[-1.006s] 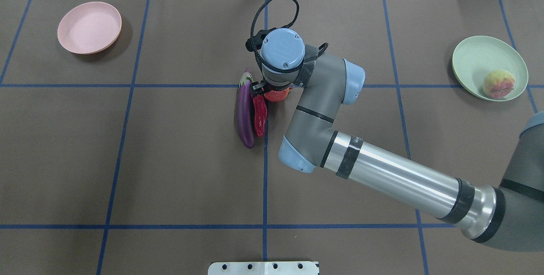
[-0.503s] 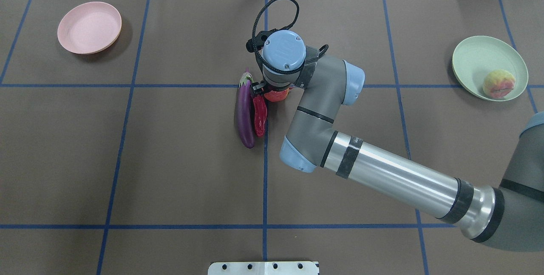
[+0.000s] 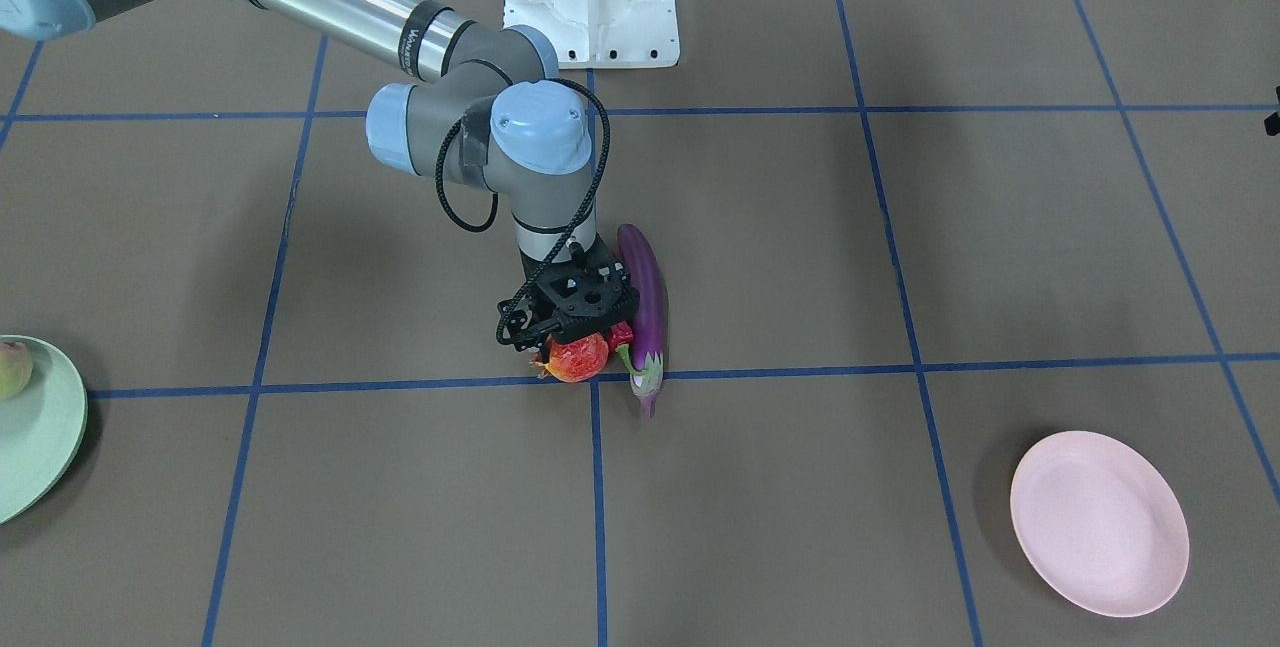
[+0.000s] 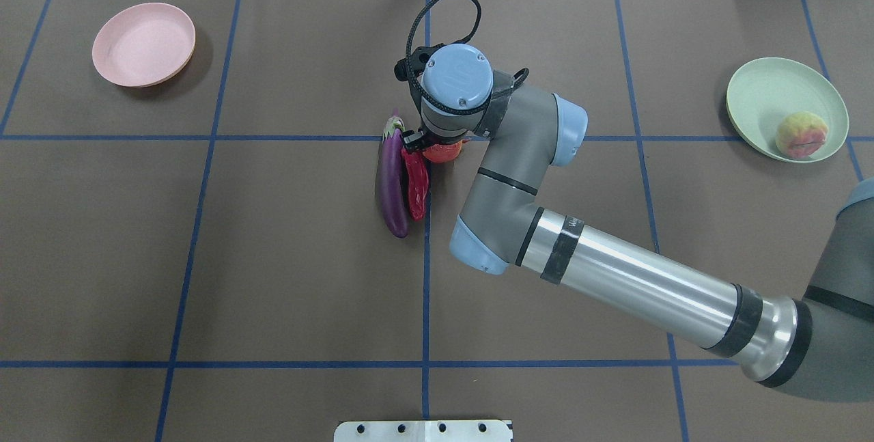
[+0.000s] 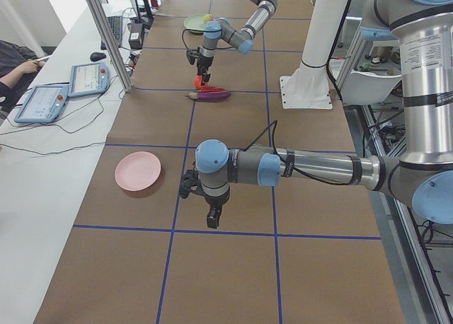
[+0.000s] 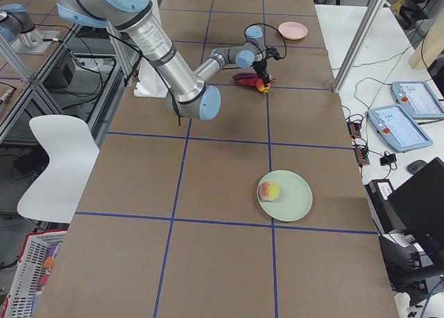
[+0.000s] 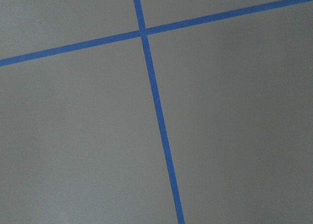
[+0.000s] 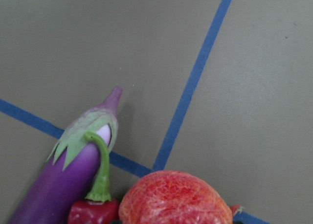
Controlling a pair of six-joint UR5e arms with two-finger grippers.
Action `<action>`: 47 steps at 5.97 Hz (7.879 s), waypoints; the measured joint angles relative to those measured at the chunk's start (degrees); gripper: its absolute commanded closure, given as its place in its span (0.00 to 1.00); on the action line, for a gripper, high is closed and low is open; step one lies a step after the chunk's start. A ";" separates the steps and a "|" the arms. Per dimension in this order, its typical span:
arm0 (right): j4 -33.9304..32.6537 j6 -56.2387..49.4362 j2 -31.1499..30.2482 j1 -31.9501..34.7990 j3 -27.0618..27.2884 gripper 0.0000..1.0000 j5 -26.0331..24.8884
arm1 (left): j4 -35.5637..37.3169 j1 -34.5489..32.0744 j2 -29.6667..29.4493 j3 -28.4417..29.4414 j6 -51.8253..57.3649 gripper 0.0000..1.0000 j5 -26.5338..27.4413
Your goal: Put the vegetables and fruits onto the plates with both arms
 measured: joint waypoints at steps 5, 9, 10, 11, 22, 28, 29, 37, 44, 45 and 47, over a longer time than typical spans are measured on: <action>-0.24 -22.35 -18.22 22.55 7.24 1.00 15.49 | 0.07 0.00 0.00 -0.04 0.00 0.00 -0.06; 0.02 -28.85 -29.55 37.51 0.02 0.01 18.60 | 0.02 0.00 0.00 -0.08 0.00 0.00 -0.09; 0.08 -28.56 -29.75 37.99 -0.65 0.00 19.22 | 0.01 0.00 -0.03 -0.08 0.00 0.00 -0.09; 0.07 -28.27 -29.63 38.64 -0.73 0.00 20.60 | -0.03 0.00 -0.10 -0.19 -0.02 0.00 -0.04; -7.89 -34.16 -53.79 54.16 25.77 0.00 30.43 | -5.38 36.53 -37.40 4.23 -57.48 0.00 8.93; -7.89 -33.66 -53.22 54.10 25.86 0.00 30.45 | -5.43 54.79 -56.15 22.17 -81.00 0.18 20.82; -7.90 -33.57 -53.11 54.07 25.90 0.00 30.49 | -5.41 55.53 -56.20 22.44 -81.16 0.18 20.86; -8.01 -33.41 -53.02 54.07 26.36 0.00 30.52 | -5.33 50.34 -56.66 23.54 -80.33 1.00 22.26; -7.86 -33.45 -53.02 53.98 26.59 0.00 30.46 | -19.06 22.39 -49.47 50.34 -46.49 0.01 21.88; -7.88 -33.43 -53.02 53.98 26.75 0.00 30.46 | -20.51 22.00 -51.03 53.34 -46.00 0.00 21.85; -7.96 -33.41 -53.01 53.98 26.82 0.00 30.51 | -21.17 22.43 -49.99 46.92 -46.19 0.00 21.38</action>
